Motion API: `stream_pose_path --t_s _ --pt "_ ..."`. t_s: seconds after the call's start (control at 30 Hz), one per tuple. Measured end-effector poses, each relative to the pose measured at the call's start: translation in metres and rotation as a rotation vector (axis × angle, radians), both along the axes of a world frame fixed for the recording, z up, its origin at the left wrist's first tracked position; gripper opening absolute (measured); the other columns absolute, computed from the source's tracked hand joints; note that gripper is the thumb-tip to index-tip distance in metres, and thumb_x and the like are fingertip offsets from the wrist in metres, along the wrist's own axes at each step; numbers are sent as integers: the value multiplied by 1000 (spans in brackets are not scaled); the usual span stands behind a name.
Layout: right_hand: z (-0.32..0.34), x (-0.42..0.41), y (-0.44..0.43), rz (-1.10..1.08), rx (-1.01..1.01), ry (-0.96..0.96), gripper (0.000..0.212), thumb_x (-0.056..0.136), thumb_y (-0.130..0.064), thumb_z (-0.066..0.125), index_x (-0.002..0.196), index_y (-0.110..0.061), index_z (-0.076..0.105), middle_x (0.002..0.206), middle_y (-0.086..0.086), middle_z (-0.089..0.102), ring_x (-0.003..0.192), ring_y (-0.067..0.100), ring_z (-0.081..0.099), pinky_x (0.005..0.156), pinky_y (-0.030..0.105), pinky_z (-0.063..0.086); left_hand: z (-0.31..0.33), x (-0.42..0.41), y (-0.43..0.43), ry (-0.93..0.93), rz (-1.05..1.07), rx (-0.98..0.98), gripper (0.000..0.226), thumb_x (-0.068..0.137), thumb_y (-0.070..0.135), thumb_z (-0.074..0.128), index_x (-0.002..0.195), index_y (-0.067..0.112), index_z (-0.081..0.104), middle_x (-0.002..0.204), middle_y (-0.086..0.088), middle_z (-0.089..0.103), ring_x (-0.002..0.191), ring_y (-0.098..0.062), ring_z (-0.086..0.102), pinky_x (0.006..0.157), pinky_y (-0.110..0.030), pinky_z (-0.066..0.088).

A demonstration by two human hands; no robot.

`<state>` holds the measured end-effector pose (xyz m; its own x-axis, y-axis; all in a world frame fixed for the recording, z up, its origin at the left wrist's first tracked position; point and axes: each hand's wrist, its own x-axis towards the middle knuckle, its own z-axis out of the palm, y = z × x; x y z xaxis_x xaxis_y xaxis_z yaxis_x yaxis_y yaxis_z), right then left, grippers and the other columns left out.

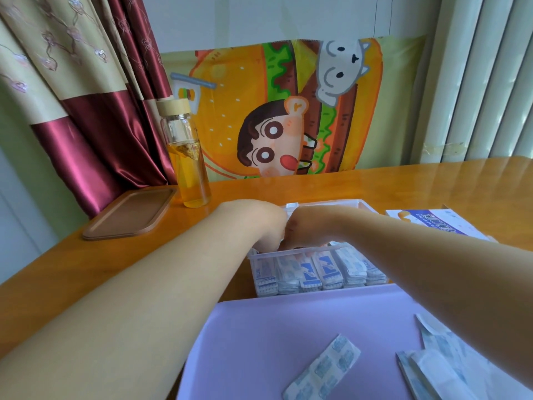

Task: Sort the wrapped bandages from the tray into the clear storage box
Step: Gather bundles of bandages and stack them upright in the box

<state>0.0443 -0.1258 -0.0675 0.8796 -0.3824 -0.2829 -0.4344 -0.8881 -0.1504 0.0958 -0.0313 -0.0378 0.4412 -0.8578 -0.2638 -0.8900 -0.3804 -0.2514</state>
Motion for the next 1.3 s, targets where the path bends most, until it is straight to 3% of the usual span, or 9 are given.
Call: stream_pose_path --t_s 0.2,0.37,0.5,0.6,0.8,1.0,1.13,1.2,1.3 --pt "20 -29 7 -58 245 -216 31 95 -28 50 106 -3 65 106 11 69 80 19 58 79 33 50 8 -11 20 18 -8 -241 26 89 2 46 100 23 58 99 3 63 99 -20 55 89 -36 43" --pt "39 -86 28 30 -45 -622 19 90 -25 57 96 -13 71 93 0 70 81 15 62 66 17 47 10 -38 72 158 -58 -658 31 82 2 41 84 30 55 91 5 64 85 -17 58 74 -34 51" --pt "40 -147 46 191 -9 -168 17 82 -33 68 97 -25 68 89 -13 70 68 -4 56 52 5 39 -8 -69 97 292 -23 -471 19 91 16 47 97 31 57 85 15 58 69 -1 50 55 -12 37" --pt "34 -178 49 211 -71 173 42 77 -40 72 116 -30 58 107 -15 64 77 0 55 66 12 41 -30 -91 96 269 20 -230 32 91 38 53 122 28 52 117 9 54 88 -8 48 73 -19 38" --pt "12 -207 39 24 -61 192 79 64 -55 77 130 -31 40 109 -7 60 84 12 65 78 24 50 -46 -116 83 349 159 -158 54 82 40 65 131 23 46 115 3 54 93 -15 49 76 -24 42" --pt "-7 -216 33 -129 215 -60 61 71 -32 80 124 -25 50 91 -1 68 64 7 65 59 19 49 -46 -119 87 504 285 -242 68 77 34 73 137 25 41 120 3 58 104 -18 56 87 -27 44" --pt "-5 -225 26 -225 255 -233 57 72 -26 79 121 -19 52 74 -5 64 58 9 58 54 20 47 -53 -123 101 665 338 -459 59 84 31 68 135 28 39 102 7 65 85 -7 63 70 -17 46" --pt "3 -229 27 -240 228 -371 35 73 -27 78 98 -18 57 63 -7 60 51 7 52 47 15 39 -57 -130 106 888 409 -675 37 91 23 60 125 27 48 92 9 67 76 -1 62 65 -11 47" --pt "10 -228 39 -176 227 -714 25 76 -18 76 68 -22 52 62 -3 60 55 14 53 51 19 39 -57 -141 110 1594 673 -979 23 96 5 45 114 8 60 93 -5 65 82 -17 65 71 -29 52"
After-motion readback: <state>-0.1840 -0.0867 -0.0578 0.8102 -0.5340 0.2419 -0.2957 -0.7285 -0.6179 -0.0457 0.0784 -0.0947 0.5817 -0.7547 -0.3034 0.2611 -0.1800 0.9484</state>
